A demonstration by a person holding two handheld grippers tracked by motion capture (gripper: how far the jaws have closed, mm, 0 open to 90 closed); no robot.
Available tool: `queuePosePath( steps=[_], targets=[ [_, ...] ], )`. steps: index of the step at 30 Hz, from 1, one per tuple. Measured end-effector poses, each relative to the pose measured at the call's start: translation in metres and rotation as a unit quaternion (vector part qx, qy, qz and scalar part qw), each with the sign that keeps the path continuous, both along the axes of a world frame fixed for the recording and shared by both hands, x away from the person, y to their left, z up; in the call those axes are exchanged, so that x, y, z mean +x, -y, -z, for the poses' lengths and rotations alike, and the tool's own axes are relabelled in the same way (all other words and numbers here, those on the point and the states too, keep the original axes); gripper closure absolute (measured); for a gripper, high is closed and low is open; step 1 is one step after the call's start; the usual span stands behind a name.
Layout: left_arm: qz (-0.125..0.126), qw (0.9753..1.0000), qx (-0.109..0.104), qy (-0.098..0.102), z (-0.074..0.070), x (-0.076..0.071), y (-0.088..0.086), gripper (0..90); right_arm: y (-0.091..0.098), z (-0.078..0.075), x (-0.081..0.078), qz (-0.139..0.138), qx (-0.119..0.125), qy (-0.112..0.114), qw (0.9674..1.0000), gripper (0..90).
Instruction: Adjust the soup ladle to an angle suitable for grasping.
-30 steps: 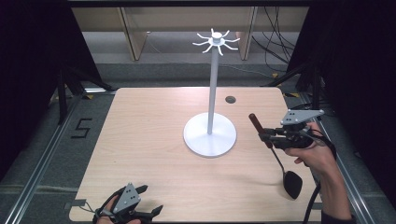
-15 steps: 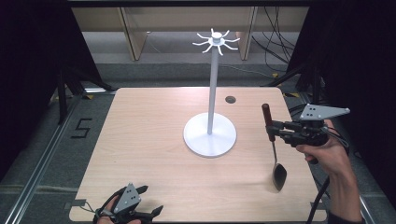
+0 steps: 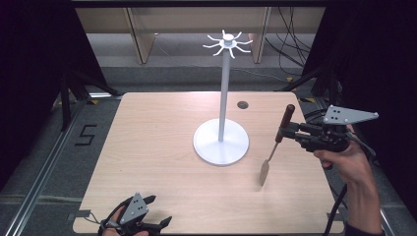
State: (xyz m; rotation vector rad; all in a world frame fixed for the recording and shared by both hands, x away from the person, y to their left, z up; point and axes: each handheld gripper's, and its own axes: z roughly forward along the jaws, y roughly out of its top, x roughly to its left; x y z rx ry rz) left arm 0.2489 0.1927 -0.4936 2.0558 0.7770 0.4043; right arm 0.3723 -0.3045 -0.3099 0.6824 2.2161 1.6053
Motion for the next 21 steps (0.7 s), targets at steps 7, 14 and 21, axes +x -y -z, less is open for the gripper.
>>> queuePosePath(
  steps=[7,14,21],
  targets=[
    [-0.002,0.9999,0.009,0.008,-0.001,0.002,-0.003,15.2,-0.014,-0.007,0.007,0.018,-0.005,0.006,0.9998,73.8],
    [-0.013,0.9999,-0.008,-0.004,0.001,0.001,-0.001,15.2,-0.024,-0.030,0.022,0.033,0.007,0.011,0.9994,73.8],
    [-0.015,0.9998,-0.007,-0.012,0.001,0.000,0.000,15.2,-0.047,-0.053,0.039,0.036,0.014,0.028,0.9988,73.8]
  ],
)
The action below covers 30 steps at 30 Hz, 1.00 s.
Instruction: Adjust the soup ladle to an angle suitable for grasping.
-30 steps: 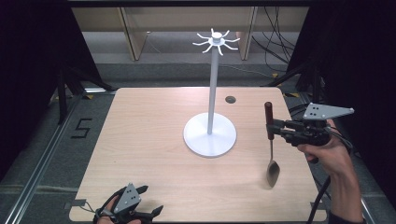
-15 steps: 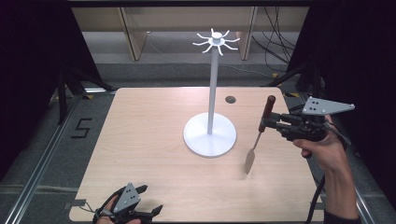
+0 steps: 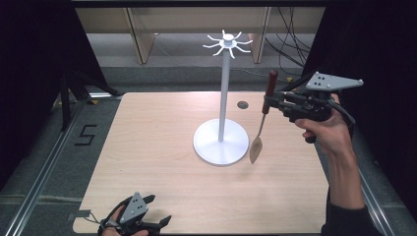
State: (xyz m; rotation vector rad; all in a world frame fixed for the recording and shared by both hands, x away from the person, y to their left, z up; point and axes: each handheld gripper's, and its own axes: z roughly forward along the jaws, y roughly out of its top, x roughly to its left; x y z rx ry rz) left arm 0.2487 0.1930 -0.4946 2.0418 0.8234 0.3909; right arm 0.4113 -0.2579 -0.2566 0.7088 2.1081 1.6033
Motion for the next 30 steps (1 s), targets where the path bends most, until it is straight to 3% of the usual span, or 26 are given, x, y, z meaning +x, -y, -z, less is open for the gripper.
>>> queuePosePath(
  steps=[1,2,3,4,10,12,15,16,17,20,24,25,28,30],
  targets=[
    [0.011,0.9998,0.009,0.010,0.000,0.002,-0.001,15.2,-0.003,-0.004,0.001,0.002,0.004,-0.009,0.9999,73.8],
    [0.008,0.9999,0.007,0.013,0.000,0.002,-0.001,15.2,-0.007,-0.007,0.004,0.000,0.008,-0.003,1.0000,73.9],
    [0.008,0.9999,0.007,0.013,0.000,0.002,-0.001,15.1,-0.010,-0.010,0.006,0.005,0.011,-0.004,0.9999,73.8],
    [0.000,1.0000,-0.006,0.000,0.000,0.000,0.000,15.2,-0.013,-0.013,0.009,0.004,0.011,0.000,0.9999,73.8],
    [0.000,1.0000,-0.004,0.001,0.000,0.000,-0.001,15.1,-0.025,-0.025,0.018,0.016,0.011,0.006,0.9998,73.9],
    [0.002,1.0000,-0.003,0.000,0.000,0.000,0.000,15.1,-0.032,-0.028,0.021,0.018,0.007,-0.002,0.9998,73.8],
    [0.012,0.9998,0.004,0.014,0.000,0.002,-0.002,15.1,-0.035,-0.030,0.024,0.019,0.005,0.001,0.9998,73.8],
    [0.002,1.0000,-0.004,-0.001,0.000,0.000,0.000,15.1,-0.037,-0.032,0.026,0.025,-0.003,0.003,0.9997,73.8],
    [0.002,1.0000,-0.004,-0.001,0.000,0.000,0.000,15.1,-0.037,-0.032,0.026,0.025,-0.003,0.003,0.9997,73.8],
    [0.012,0.9998,0.005,0.015,0.000,0.002,-0.001,15.1,-0.041,-0.035,0.028,0.034,-0.008,-0.005,0.9994,73.8],
    [0.011,0.9999,0.004,0.012,0.000,0.002,-0.001,15.1,-0.044,-0.036,0.031,0.038,-0.017,-0.001,0.9991,73.8],
    [0.001,1.0000,-0.006,-0.001,0.000,0.000,0.000,15.1,-0.046,-0.036,0.032,0.042,-0.022,0.000,0.9989,73.8],
    [0.008,1.0000,-0.003,0.005,0.000,0.000,0.000,15.1,-0.051,-0.036,0.033,0.042,-0.026,-0.006,0.9988,73.8],
    [0.000,1.0000,-0.007,-0.002,0.000,0.000,0.000,15.1,-0.053,-0.036,0.033,0.046,-0.025,-0.007,0.9986,73.8]
  ],
)
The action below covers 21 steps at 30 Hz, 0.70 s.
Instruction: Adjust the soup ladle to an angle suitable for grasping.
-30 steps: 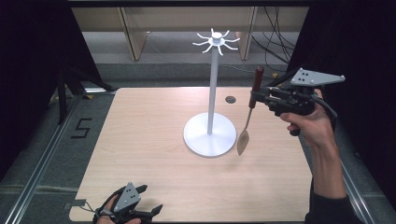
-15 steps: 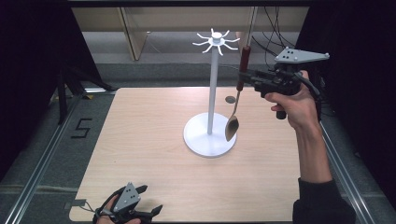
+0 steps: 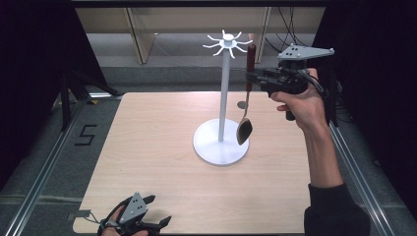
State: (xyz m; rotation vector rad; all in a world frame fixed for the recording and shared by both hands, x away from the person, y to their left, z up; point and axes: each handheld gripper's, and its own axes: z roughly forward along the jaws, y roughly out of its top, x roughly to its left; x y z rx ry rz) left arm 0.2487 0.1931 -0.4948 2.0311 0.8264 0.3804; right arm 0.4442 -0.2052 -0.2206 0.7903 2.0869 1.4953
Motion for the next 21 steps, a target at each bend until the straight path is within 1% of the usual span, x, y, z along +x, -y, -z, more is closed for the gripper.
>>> queuePosePath(
  steps=[2,3,4,5,6,7,8,9,10,11,14,15,16,17,18,19,20,21],
  targets=[
    [0.003,1.0000,0.000,0.002,0.000,0.000,0.001,15.1,-0.005,0.000,0.003,0.003,-0.005,-0.002,1.0000,73.8],
    [0.002,1.0000,-0.001,-0.001,0.000,-0.001,0.001,15.1,-0.006,-0.001,0.003,0.007,-0.012,0.002,0.9999,73.8],
    [0.001,1.0000,-0.004,0.002,0.000,-0.001,0.001,15.1,-0.008,-0.001,0.004,0.006,-0.011,-0.003,0.9999,73.8],
    [0.001,1.0000,-0.004,0.002,0.000,-0.001,0.001,15.1,-0.009,-0.001,0.005,0.010,-0.015,0.004,0.9998,73.8],
    [0.014,0.9996,0.020,0.016,-0.002,0.002,-0.002,15.1,-0.011,-0.001,0.006,0.011,-0.016,0.008,0.9998,73.8],
    [0.015,0.9995,0.020,0.019,-0.002,0.002,-0.002,15.1,-0.011,-0.001,0.006,0.011,-0.016,0.008,0.9998,73.8],
    [0.017,0.9995,0.019,0.019,-0.001,0.002,-0.002,15.1,-0.013,-0.001,0.006,0.014,-0.016,0.004,0.9998,73.8],
    [0.002,1.0000,0.004,0.001,0.000,-0.001,0.000,15.1,-0.014,-0.001,0.006,0.012,-0.015,0.000,0.9998,73.7],
    [0.005,0.9999,0.008,0.007,-0.001,0.000,-0.001,15.1,-0.015,-0.001,0.008,0.012,-0.015,-0.004,0.9998,73.7],
    [0.005,0.9999,0.008,0.007,-0.001,0.000,-0.001,15.1,-0.015,-0.001,0.009,0.012,-0.017,0.000,0.9998,73.7],
    [0.006,0.9999,0.010,0.004,-0.001,0.000,-0.001,15.1,-0.017,0.000,0.010,0.014,-0.020,0.003,0.9997,73.7],
    [0.006,0.9999,0.009,0.007,-0.001,0.000,-0.001,15.1,-0.018,0.000,0.010,0.014,-0.014,-0.003,0.9998,73.7],
    [0.010,0.9998,0.011,0.010,-0.001,0.001,-0.001,15.1,-0.018,0.001,0.012,0.010,-0.015,0.005,0.9998,73.6],
    [0.009,0.9998,0.017,0.006,-0.001,0.000,-0.002,15.1,-0.018,0.001,0.012,0.009,-0.015,0.002,0.9998,73.4],
    [0.009,0.9998,0.017,0.006,-0.001,0.000,-0.002,15.1,-0.018,0.001,0.012,0.009,-0.015,0.002,0.9998,73.4],
    [0.013,0.9997,0.015,0.011,-0.001,0.000,-0.001,15.1,-0.018,0.001,0.011,0.011,-0.009,-0.003,0.9999,72.8],
    [0.013,0.9998,0.005,0.013,-0.001,0.000,0.000,15.1,-0.018,0.001,0.010,0.011,-0.005,-0.001,0.9999,71.7],
    [0.004,1.0000,-0.001,0.002,-0.001,-0.001,0.000,15.1,-0.017,0.003,0.008,0.008,0.009,0.004,0.9999,65.5]
  ],
)
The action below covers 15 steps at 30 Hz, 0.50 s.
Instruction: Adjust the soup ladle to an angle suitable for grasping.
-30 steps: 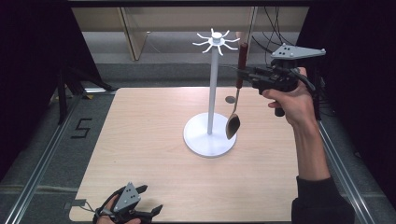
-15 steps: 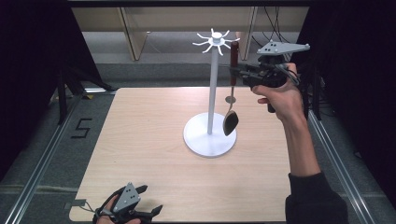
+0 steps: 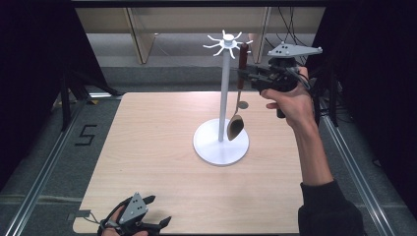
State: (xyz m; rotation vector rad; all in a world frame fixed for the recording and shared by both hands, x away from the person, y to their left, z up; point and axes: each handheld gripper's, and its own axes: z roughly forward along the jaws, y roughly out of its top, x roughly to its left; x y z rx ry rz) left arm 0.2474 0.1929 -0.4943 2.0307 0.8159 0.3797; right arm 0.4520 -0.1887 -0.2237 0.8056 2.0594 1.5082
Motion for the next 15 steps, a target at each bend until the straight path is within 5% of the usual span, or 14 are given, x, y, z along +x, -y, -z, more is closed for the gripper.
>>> queuePosePath(
  steps=[3,6,7,10,15],
  targets=[
    [0.002,0.9999,0.012,0.002,0.000,0.001,-0.001,15.1,0.003,0.004,-0.005,0.003,0.001,0.000,1.0000,58.3],
    [0.000,1.0000,0.003,-0.001,0.000,0.001,0.000,15.1,0.015,0.010,-0.013,-0.003,0.037,0.012,0.9992,55.6],
    [0.010,0.9998,0.013,0.010,0.001,0.002,-0.001,15.1,0.022,0.017,-0.021,-0.005,0.046,-0.005,0.9989,52.7],
    [-0.003,1.0000,-0.004,-0.003,0.001,0.001,0.001,15.1,0.032,0.030,-0.028,-0.007,0.041,0.000,0.9991,49.5],
    [-0.001,1.0000,0.005,0.000,0.000,0.001,0.000,15.1,0.041,0.058,-0.044,-0.008,0.034,-0.014,0.9993,45.9]
  ],
)
